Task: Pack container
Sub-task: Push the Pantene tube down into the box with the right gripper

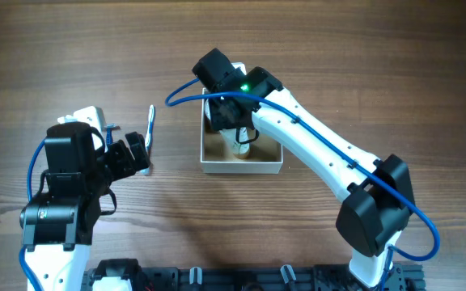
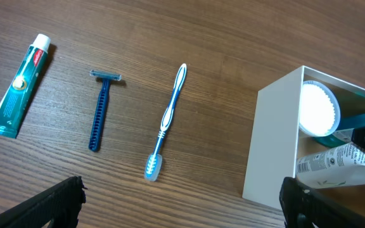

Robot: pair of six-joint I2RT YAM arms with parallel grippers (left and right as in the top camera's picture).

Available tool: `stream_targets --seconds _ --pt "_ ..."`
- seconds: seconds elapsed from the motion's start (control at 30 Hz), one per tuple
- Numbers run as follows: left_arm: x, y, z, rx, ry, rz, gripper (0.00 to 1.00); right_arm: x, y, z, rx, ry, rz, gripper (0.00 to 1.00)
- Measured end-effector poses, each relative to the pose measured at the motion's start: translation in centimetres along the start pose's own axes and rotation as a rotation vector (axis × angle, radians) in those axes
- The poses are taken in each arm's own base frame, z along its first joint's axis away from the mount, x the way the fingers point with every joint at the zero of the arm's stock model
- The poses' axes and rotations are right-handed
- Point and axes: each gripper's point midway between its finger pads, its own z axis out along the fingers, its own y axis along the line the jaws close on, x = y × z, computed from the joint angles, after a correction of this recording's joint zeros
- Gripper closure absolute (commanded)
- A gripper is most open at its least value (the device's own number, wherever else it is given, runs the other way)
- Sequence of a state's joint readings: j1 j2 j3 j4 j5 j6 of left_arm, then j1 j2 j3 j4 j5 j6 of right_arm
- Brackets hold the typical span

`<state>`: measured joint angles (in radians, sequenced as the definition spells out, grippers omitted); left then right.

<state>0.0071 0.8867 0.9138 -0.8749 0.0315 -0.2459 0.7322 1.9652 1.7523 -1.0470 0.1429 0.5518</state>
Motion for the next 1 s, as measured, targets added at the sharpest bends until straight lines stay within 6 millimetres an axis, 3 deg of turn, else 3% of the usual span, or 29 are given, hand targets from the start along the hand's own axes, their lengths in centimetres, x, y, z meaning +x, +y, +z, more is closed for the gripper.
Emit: stream_targets --seconds 0.2,0.27,0.37,0.6,0.8,1.0 --pt "0.0 0.0 0.0 0.0 0.0 0.0 0.0 0.2 -0.3 0.0 0.012 0.009 -0.004 0.59" --pt "0.0 0.0 0.0 0.0 0.0 0.0 0.0 0.2 -0.3 0.0 0.013 0.009 -0.005 0.35" --pt "0.0 0.0 0.0 0.0 0.0 0.0 0.0 0.1 -0.2 0.0 0.011 0.003 -0.014 0.21" --pt "0.0 0.0 0.0 0.0 0.0 0.0 0.0 0.6 -0.5 -0.3 0.014 0.023 -0.026 0.23" --pt "0.0 0.0 0.0 0.0 0.0 0.0 0.0 0.5 -0.2 -3.1 -0.041 -0.003 -0.046 0.33" --pt "0.0 0.0 0.0 0.0 0.0 0.0 0.0 0.7 0.4 -3.1 -0.075 0.006 -0.105 0.33"
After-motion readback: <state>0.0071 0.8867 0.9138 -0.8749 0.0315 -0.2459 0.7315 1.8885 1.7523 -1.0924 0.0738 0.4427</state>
